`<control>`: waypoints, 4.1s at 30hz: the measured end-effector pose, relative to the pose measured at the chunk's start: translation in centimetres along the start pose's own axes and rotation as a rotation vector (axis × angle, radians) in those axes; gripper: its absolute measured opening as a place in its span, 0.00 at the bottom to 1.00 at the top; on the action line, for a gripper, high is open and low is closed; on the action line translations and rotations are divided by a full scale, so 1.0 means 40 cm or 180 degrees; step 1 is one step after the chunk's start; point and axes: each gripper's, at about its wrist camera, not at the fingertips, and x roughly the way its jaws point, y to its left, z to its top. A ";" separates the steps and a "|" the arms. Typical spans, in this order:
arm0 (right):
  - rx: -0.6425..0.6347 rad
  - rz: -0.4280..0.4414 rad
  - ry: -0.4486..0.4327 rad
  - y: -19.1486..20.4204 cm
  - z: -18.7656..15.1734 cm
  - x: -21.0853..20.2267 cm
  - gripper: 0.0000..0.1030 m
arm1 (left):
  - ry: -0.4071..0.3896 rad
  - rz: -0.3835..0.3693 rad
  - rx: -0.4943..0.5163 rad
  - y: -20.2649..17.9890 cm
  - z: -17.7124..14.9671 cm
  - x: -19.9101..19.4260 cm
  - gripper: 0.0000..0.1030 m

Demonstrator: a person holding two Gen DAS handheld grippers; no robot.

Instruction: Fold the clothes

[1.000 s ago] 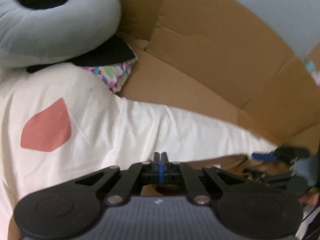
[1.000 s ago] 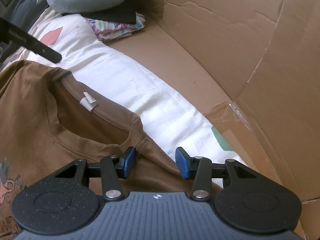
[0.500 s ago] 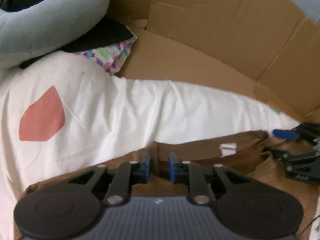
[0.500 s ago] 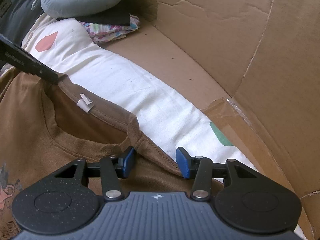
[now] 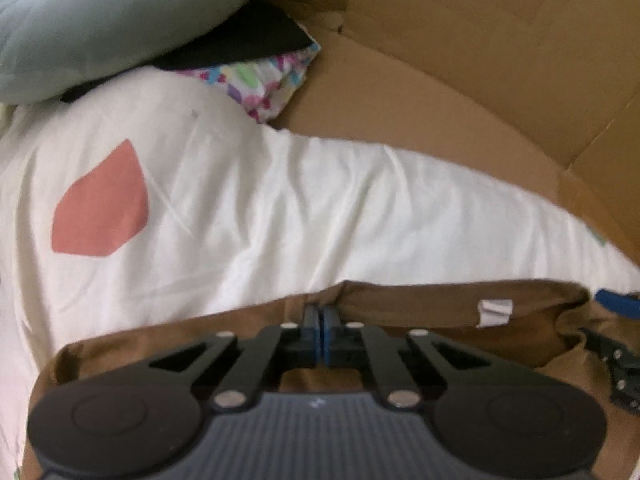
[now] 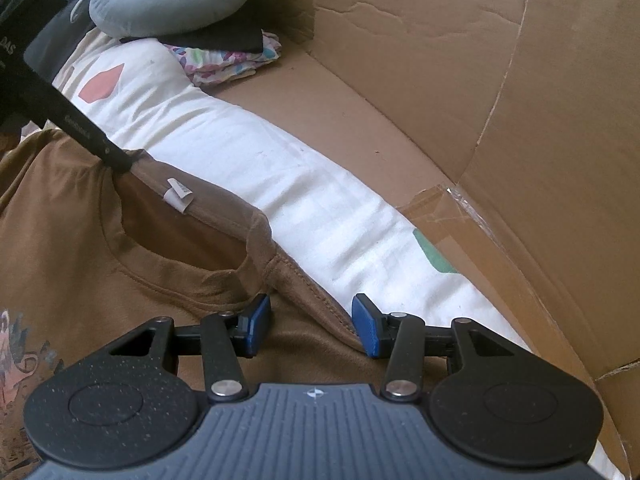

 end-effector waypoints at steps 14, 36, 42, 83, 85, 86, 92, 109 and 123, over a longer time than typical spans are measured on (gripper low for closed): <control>0.0217 0.0000 -0.0075 -0.028 0.007 -0.009 0.50 | 0.0153 -0.0963 -0.0520 0.061 -0.004 -0.037 0.03; 0.0303 -0.0100 -0.0136 -0.037 0.033 0.000 0.44 | -0.0557 -0.0220 0.0723 0.015 -0.025 -0.035 0.14; 0.0132 -0.0127 -0.0072 -0.024 0.036 0.015 0.42 | -0.0558 -0.0203 0.1087 0.003 -0.056 0.000 0.20; -0.0174 -0.0139 0.0010 0.012 0.011 0.029 0.40 | -0.0803 -0.0210 0.1599 0.021 -0.110 0.014 0.26; -0.0298 -0.0116 0.0036 0.020 0.010 0.028 0.39 | -0.0765 -0.0232 0.1613 0.022 -0.108 0.015 0.26; -0.0340 -0.0112 0.0049 0.022 0.012 0.028 0.40 | -0.0749 -0.0237 0.1642 0.021 -0.107 0.015 0.26; -0.0478 -0.0063 0.0146 0.028 0.040 0.040 0.41 | -0.0697 -0.0125 0.1962 -0.010 -0.114 0.016 0.24; -0.0419 -0.0065 0.0035 0.015 0.072 0.021 0.01 | -0.0995 0.0024 0.2251 -0.016 -0.121 -0.005 0.04; -0.0177 -0.0473 0.0163 0.016 0.092 0.080 0.06 | -0.0944 0.0291 0.2153 -0.049 -0.090 0.046 0.06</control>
